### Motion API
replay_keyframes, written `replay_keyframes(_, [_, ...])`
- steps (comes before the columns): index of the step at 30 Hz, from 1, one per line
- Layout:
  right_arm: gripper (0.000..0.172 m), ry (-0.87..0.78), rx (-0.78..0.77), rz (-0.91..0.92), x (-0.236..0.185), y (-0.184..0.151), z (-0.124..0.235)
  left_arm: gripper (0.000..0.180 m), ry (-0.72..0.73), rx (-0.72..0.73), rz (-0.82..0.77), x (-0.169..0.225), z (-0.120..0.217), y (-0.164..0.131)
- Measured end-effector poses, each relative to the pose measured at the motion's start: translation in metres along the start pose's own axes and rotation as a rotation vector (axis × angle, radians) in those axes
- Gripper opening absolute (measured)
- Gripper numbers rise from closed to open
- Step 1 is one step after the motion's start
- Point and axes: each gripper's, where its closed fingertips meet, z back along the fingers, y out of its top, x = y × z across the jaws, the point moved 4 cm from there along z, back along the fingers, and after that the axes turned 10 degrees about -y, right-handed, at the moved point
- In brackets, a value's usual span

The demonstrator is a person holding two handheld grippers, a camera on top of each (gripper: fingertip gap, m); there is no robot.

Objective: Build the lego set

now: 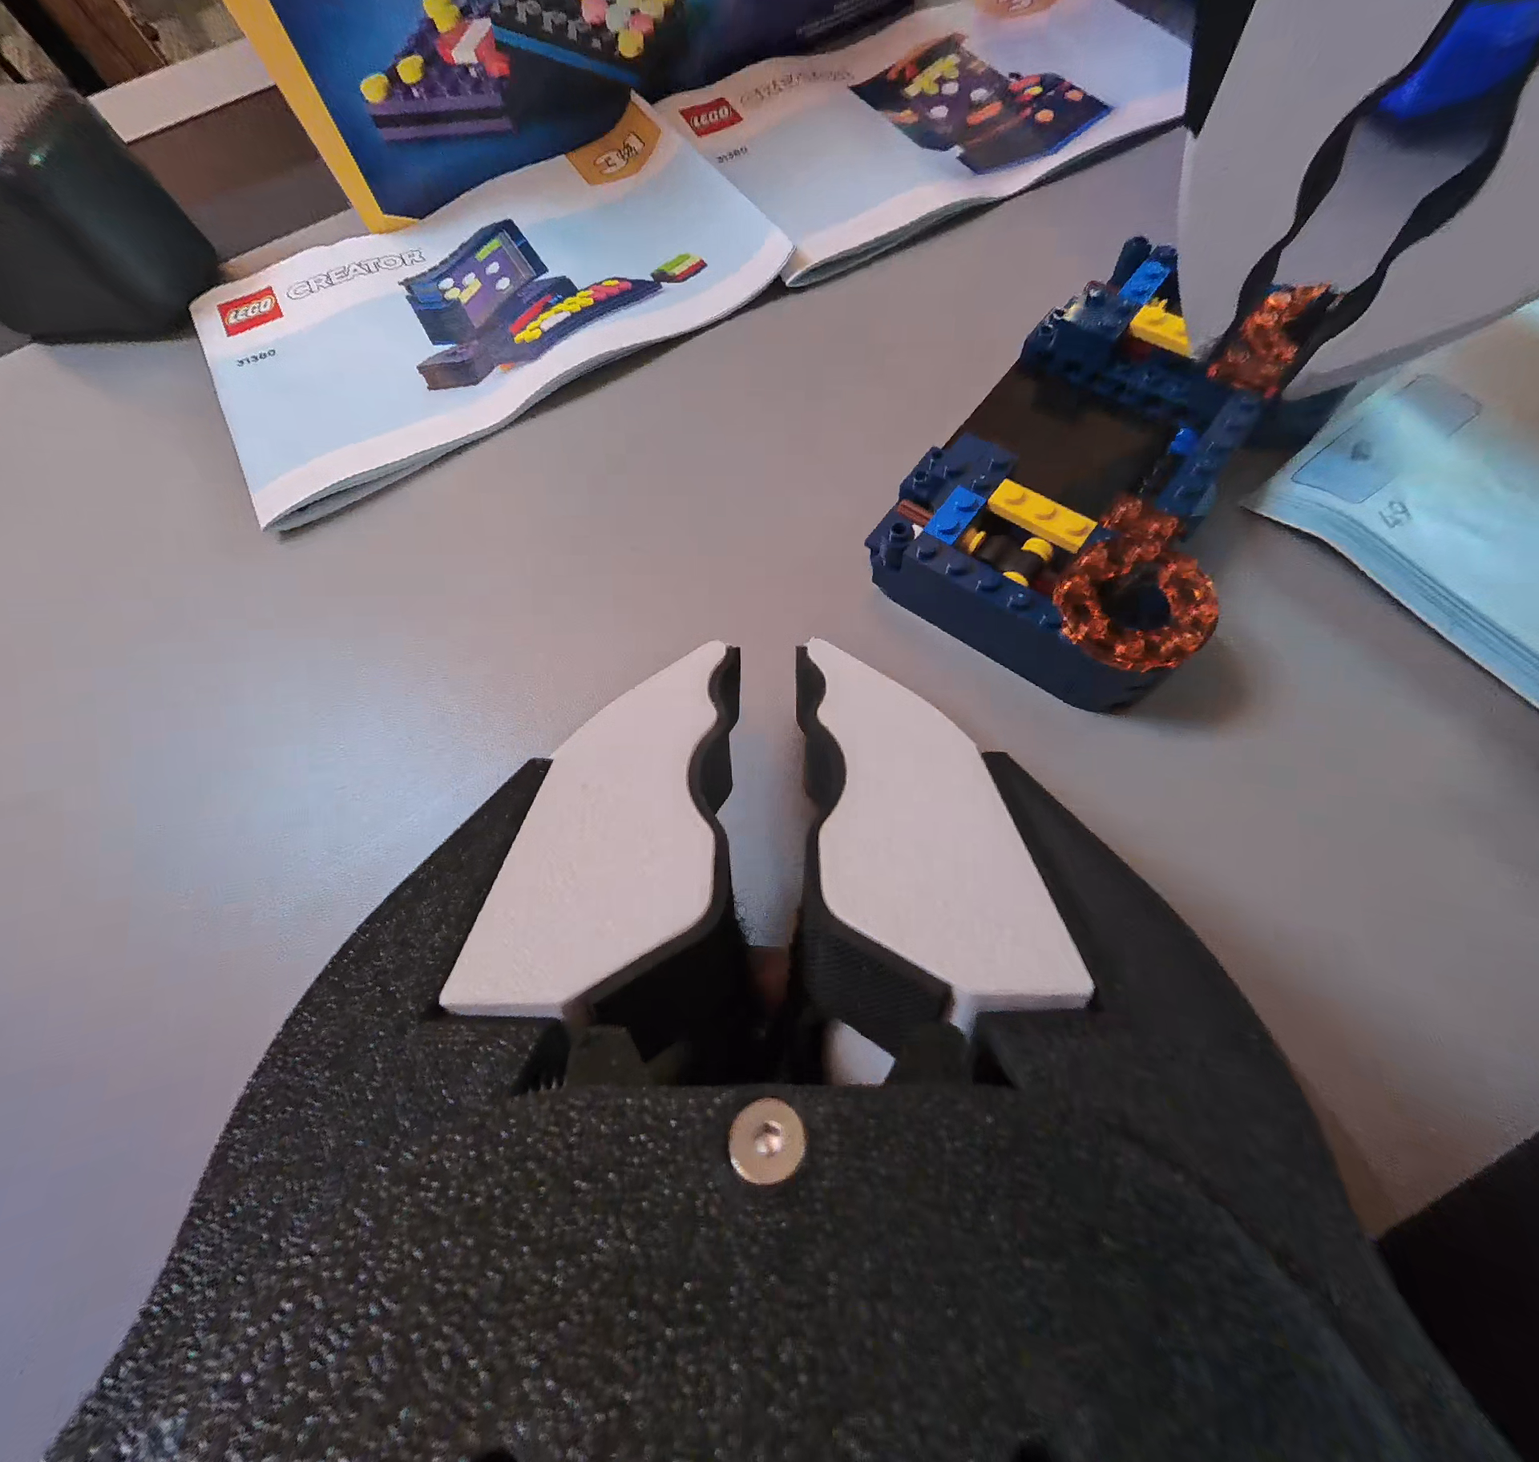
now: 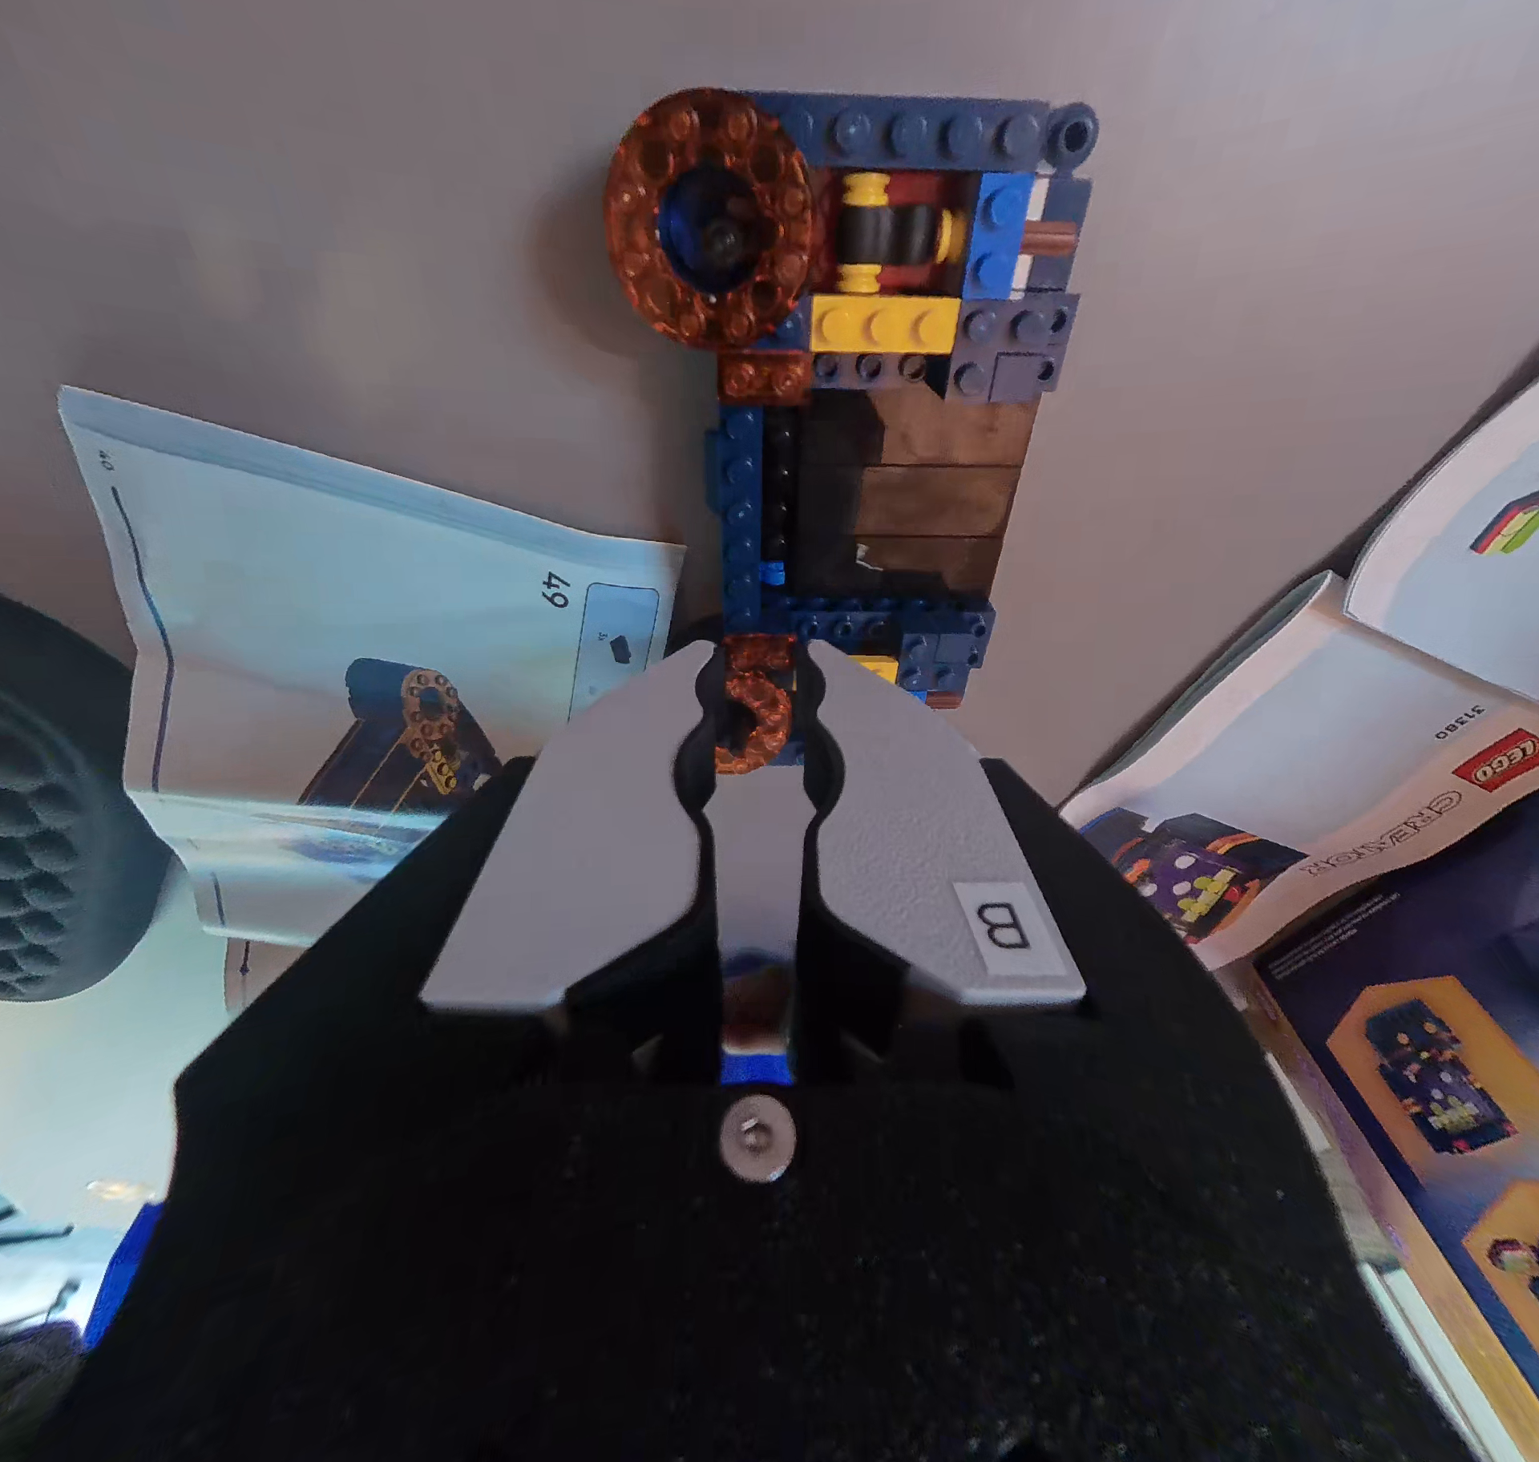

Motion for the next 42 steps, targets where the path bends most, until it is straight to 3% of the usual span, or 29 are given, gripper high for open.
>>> replay_keyframes(2, [0.039,-0.008,0.026,-0.022,0.002,-0.001,0.002,0.013,-0.005,-0.019,-0.023,0.002,-0.002,-0.001])
replay_keyframes(4, [0.041,0.016,0.101,-0.042,0.001,0.0,0.011,0.013,-0.009,-0.037,-0.05,0.005,-0.003,-0.002])
replay_keyframes(6, [0.03,0.027,0.189,-0.074,0.003,-0.002,0.022,0.014,-0.015,-0.046,-0.074,0.008,-0.004,-0.003])
replay_keyframes(8, [0.0,0.004,0.282,-0.114,0.008,-0.005,0.024,0.014,-0.021,-0.049,-0.087,0.009,-0.005,-0.003])
replay_keyframes(12, [0.0,0.048,0.368,-0.172,0.005,-0.011,0.01,0.014,-0.026,-0.063,-0.102,0.011,-0.006,-0.004])
replay_keyframes(21, [0.0,-0.019,0.363,-0.139,0.007,-0.012,0.004,0.014,-0.031,-0.098,-0.115,0.012,-0.009,-0.007])
replay_keyframes(24, [0.01,-0.008,0.367,-0.093,0.003,-0.008,0.006,0.014,-0.033,-0.105,-0.122,0.013,-0.01,-0.007])
replay_keyframes(27, [0.0,-0.007,0.347,-0.076,0.003,-0.008,0.004,0.014,-0.034,-0.109,-0.129,0.013,-0.01,-0.007])
replay_keyframes(42, [0.001,0.006,0.232,-0.066,0.004,-0.004,0.002,0.01,-0.046,-0.137,-0.19,0.018,-0.014,-0.009])
